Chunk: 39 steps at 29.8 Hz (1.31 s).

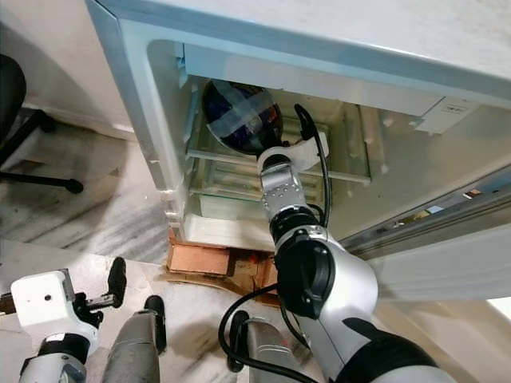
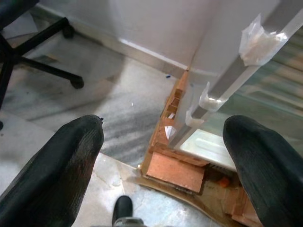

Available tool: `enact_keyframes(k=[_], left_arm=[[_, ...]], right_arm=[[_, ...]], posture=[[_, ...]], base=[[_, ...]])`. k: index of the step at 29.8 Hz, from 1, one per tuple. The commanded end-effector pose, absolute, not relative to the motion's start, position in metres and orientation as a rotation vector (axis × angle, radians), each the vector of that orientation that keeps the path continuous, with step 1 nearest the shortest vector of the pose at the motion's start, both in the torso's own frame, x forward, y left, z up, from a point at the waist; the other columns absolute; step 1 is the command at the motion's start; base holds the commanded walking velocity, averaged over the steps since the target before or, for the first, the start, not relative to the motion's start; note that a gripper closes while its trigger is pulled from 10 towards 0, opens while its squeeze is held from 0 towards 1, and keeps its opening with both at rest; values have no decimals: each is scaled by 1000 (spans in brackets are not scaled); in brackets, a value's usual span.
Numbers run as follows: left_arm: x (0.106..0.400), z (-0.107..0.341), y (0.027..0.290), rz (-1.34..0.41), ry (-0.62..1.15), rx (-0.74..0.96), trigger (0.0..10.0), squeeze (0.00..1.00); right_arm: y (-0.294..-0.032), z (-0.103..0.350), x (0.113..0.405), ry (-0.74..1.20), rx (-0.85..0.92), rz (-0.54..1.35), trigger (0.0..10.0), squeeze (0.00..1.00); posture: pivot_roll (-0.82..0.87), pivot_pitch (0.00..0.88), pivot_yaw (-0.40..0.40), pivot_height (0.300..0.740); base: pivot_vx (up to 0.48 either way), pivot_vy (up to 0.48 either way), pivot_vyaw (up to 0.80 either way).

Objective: Restocking fridge

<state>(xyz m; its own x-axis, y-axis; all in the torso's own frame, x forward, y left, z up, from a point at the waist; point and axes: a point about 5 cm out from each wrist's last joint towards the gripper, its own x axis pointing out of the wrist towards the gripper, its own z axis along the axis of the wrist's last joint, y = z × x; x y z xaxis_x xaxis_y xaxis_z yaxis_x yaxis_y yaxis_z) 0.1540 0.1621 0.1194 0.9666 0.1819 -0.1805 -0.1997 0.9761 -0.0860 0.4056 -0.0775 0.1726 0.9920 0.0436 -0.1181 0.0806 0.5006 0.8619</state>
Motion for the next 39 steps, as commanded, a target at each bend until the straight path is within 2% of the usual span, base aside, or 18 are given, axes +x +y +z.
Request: enact_keyframes(k=[1,2,3,4,5,6,21,22,23,27,28,29,30,31,32,35,37,39], left_arm=[[150,111,163,214,227,-96,10000,0],[150,111,163,214,227,-96,10000,0],[151,110,163,214,226,-96,10000,0],[152,110,163,214,224,-96,10000,0],[152,110,163,214,224,-96,10000,0],[152,110,163,214,222,-95,10000,0],[157,111,163,212,205,-94,10000,0],[158,111,163,213,203,-96,10000,0],[158,111,163,213,200,-96,10000,0],[159,111,163,213,198,-95,10000,0],[160,111,163,213,198,-95,10000,0],[160,111,163,213,199,-95,10000,0],[160,111,163,214,199,-95,10000,0],[160,111,163,214,198,-95,10000,0],[160,111,163,218,199,-94,10000,0],[161,111,164,223,199,-92,10000,0],[162,111,164,220,197,-92,10000,0],[163,111,164,219,196,-92,10000,0]], right_arm=[[-84,167,405,142,954,-48,10000,1000],[-84,167,405,142,954,-48,10000,1000],[-84,167,405,145,916,-45,10000,0],[-85,167,405,142,851,-40,10000,63],[-85,167,405,142,851,-40,10000,63],[-86,167,405,139,826,-41,10000,1000],[-93,146,398,215,690,-153,10000,1000],[-94,144,397,224,683,-168,10000,941],[-97,140,396,237,702,-189,10000,553],[-95,143,397,220,689,-154,10000,537],[-94,144,397,212,682,-141,10000,0],[-92,145,397,206,692,-132,10000,0],[-92,145,397,202,717,-129,7098,0],[-91,145,397,202,722,-129,7098,0],[-92,145,397,202,724,-131,0,0],[-92,145,397,205,725,-142,8941,0],[-93,145,397,211,728,-149,10000,0],[-92,146,398,210,750,-138,10000,0]], posture=[[349,355,-186,740],[349,355,-186,740],[349,352,-186,740],[350,347,-187,740],[350,347,-187,740],[349,346,-187,740],[347,332,-188,740],[347,332,-187,740],[347,331,-188,740],[347,329,-187,740],[346,328,-187,740],[346,328,-187,740],[345,327,-187,740],[345,327,-187,740],[346,325,-186,740],[348,323,-186,740],[347,322,-185,740],[346,321,-185,740]], base=[[0,0,0],[0,0,0],[0,0,0],[0,0,0],[0,0,0],[0,0,0],[0,0,0],[0,0,0],[0,0,0],[0,0,0],[0,0,0],[0,0,0],[0,0,0],[0,0,0],[0,0,0],[0,0,0],[0,0,0],[0,0,0]])
